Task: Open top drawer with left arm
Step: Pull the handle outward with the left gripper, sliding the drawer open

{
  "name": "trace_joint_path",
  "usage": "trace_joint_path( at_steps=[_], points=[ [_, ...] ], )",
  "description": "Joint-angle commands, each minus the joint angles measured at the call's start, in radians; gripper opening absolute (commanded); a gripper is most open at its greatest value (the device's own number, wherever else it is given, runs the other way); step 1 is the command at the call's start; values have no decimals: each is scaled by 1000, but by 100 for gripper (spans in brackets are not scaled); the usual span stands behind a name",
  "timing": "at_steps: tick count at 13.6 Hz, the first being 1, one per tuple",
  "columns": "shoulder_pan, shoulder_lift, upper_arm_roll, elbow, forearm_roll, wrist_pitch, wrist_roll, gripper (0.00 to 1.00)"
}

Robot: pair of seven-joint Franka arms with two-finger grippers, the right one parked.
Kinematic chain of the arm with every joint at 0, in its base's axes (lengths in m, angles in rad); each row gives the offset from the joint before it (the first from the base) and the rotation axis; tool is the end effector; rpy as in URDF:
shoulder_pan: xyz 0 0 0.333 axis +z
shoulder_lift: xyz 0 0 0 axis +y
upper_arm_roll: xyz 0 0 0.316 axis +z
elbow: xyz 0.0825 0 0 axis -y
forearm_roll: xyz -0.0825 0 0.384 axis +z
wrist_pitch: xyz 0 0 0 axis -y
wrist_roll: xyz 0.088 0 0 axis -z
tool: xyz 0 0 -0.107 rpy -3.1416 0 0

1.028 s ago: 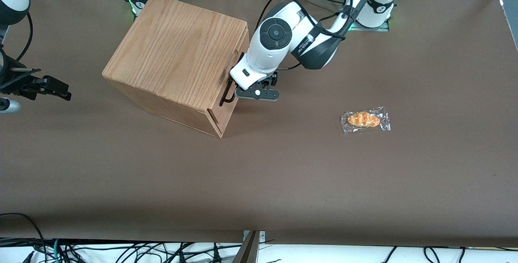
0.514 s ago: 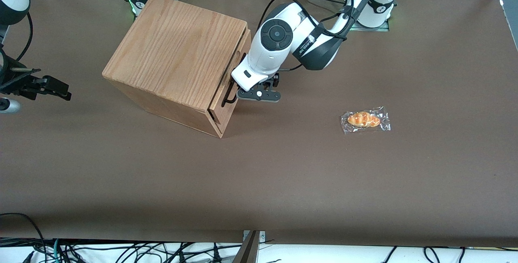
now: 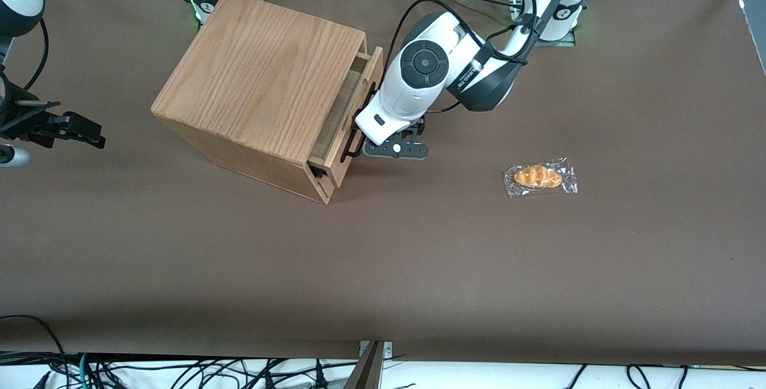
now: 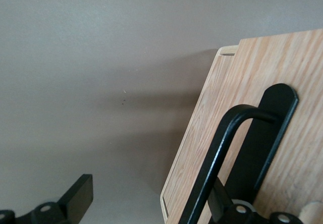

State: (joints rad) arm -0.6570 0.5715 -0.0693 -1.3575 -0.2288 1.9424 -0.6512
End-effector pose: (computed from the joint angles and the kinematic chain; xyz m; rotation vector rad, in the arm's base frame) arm 0.5341 -0.4813 0.3940 2.9306 0.0266 -0.2188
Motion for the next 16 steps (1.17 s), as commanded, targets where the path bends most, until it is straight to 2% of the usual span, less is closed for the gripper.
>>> trace_joint_path(
  at_steps=[1, 16],
  points=[
    [14, -24, 3, -12, 29, -22, 16, 100],
    [74, -39, 11, -22, 29, -65, 22, 100]
  ],
)
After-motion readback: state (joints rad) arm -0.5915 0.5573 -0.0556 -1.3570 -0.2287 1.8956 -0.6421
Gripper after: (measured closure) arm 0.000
